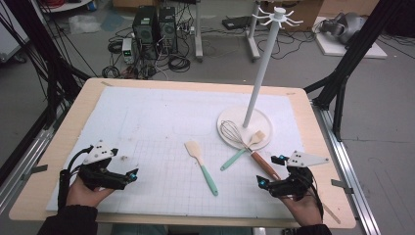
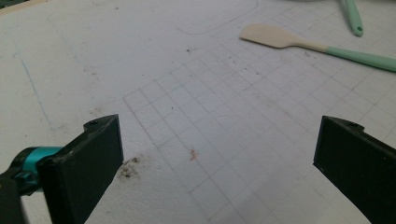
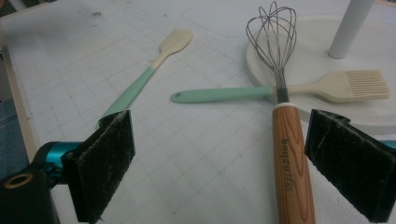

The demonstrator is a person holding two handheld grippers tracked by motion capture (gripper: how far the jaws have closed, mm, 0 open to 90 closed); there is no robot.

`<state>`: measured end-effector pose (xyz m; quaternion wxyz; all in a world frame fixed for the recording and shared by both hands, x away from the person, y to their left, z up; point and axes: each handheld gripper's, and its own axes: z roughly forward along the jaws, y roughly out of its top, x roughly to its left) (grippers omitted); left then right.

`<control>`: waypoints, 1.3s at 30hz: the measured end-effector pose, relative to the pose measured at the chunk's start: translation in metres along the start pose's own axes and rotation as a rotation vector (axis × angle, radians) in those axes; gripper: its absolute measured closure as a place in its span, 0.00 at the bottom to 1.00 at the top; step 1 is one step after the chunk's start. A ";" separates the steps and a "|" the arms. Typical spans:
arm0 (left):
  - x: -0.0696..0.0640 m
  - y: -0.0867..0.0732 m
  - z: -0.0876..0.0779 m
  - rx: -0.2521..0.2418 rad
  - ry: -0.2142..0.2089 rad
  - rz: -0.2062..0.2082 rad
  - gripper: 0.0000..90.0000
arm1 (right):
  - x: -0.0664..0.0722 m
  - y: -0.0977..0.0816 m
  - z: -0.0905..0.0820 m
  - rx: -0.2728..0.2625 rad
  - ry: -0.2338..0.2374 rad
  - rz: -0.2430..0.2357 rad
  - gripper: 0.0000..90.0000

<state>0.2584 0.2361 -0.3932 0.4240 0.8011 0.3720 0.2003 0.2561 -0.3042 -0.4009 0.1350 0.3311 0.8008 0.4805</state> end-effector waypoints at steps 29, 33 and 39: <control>-0.003 -0.002 -0.001 -0.001 0.010 0.023 0.02 | 0.005 0.002 0.000 0.014 -0.010 -0.011 0.08; -0.002 -0.002 0.000 -0.002 0.014 0.023 0.02 | 0.005 0.003 -0.002 0.013 -0.010 -0.010 0.08; -0.002 -0.002 -0.001 -0.015 0.016 0.010 0.02 | 0.002 0.009 -0.006 0.016 -0.016 0.006 0.08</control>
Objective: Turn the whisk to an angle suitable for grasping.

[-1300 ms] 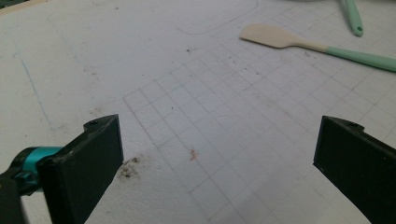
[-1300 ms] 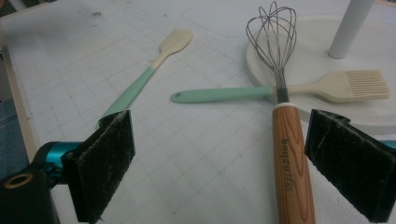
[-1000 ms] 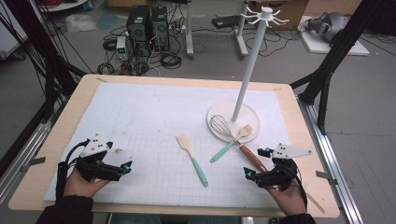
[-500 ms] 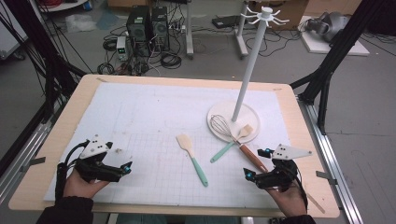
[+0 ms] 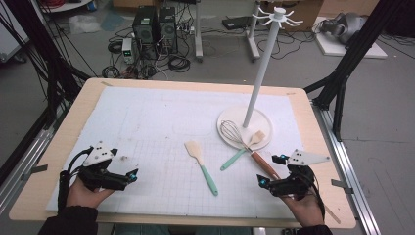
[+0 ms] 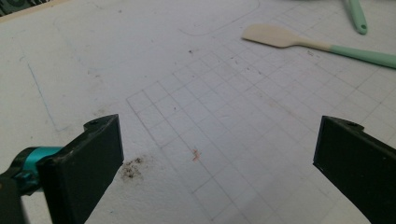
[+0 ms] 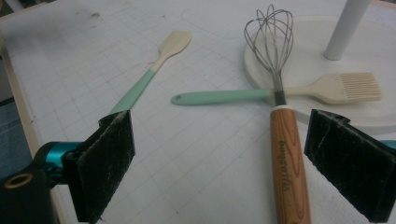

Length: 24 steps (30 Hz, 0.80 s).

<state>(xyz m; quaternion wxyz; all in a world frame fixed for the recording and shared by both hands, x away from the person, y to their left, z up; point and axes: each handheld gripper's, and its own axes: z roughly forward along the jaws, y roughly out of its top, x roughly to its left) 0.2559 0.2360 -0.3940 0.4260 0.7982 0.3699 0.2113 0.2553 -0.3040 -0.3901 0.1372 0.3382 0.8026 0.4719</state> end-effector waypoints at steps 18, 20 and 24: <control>0.000 0.001 0.002 -0.002 -0.005 0.005 0.02 | -0.027 0.039 0.011 0.041 -0.038 -0.001 0.19; 0.000 0.002 0.002 -0.005 -0.003 0.003 0.02 | -0.029 0.039 0.014 0.042 -0.040 0.001 0.20; 0.001 0.002 0.002 -0.001 -0.006 0.002 0.02 | -0.037 0.036 0.029 0.069 -0.038 0.016 0.21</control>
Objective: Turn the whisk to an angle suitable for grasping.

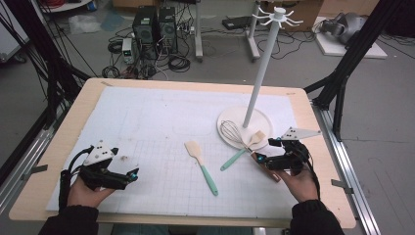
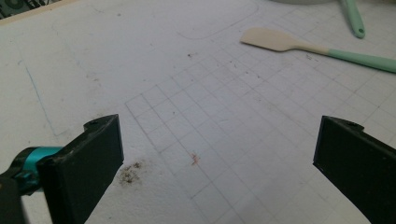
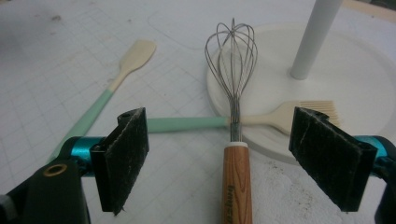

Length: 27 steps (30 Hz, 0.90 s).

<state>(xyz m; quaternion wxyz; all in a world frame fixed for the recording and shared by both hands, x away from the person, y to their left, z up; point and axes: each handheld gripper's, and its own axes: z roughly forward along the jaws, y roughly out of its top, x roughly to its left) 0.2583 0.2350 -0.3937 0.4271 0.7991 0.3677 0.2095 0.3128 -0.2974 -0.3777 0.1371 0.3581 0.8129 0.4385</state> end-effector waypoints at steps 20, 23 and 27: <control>0.000 -0.001 0.002 0.005 -0.003 0.009 0.02 | -0.015 -0.023 0.028 0.138 -0.033 0.026 0.42; 0.000 -0.001 0.002 0.006 -0.002 0.009 0.02 | -0.015 -0.026 0.034 0.160 -0.035 0.013 0.45; -0.001 -0.001 0.003 0.006 0.001 0.006 0.02 | -0.014 -0.026 0.039 0.179 -0.039 0.006 0.48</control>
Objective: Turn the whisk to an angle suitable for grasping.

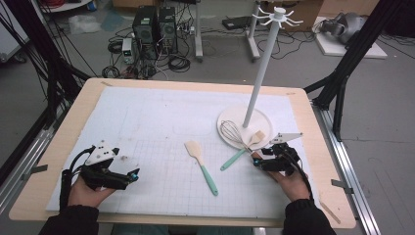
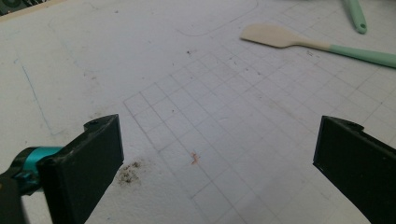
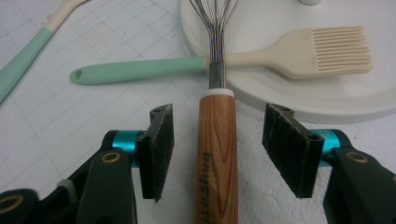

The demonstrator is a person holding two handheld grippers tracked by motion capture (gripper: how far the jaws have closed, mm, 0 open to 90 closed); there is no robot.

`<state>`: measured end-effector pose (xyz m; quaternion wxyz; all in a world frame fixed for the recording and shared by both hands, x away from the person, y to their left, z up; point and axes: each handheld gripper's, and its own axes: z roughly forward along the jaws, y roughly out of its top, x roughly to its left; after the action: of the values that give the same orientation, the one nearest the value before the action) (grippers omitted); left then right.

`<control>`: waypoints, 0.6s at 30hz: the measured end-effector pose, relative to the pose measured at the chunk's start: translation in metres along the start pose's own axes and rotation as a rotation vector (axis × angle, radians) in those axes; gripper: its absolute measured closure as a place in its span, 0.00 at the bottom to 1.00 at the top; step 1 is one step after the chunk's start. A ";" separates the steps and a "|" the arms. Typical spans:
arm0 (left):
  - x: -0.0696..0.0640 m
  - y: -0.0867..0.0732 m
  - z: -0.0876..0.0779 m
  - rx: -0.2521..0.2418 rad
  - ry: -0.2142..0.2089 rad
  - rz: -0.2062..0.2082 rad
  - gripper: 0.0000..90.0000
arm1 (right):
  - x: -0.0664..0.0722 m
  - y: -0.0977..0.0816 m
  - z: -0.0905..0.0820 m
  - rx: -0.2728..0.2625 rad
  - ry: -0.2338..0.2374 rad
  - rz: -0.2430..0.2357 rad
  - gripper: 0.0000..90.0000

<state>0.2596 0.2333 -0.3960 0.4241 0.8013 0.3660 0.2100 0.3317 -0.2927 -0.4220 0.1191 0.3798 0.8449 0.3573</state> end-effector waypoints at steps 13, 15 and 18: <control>0.001 -0.001 -0.001 0.002 -0.002 0.003 0.02 | 0.004 0.005 0.013 0.061 -0.026 -0.043 0.60; 0.001 -0.001 -0.001 0.001 -0.002 0.003 0.02 | 0.003 0.004 0.012 0.062 -0.027 -0.043 0.61; 0.002 -0.001 -0.002 0.001 -0.001 0.007 0.02 | 0.003 0.002 0.010 0.061 -0.029 -0.041 0.62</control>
<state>0.2593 0.2356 -0.3955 0.4231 0.8030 0.3631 0.2108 0.3354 -0.2842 -0.4277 0.1269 0.3710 0.8612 0.3234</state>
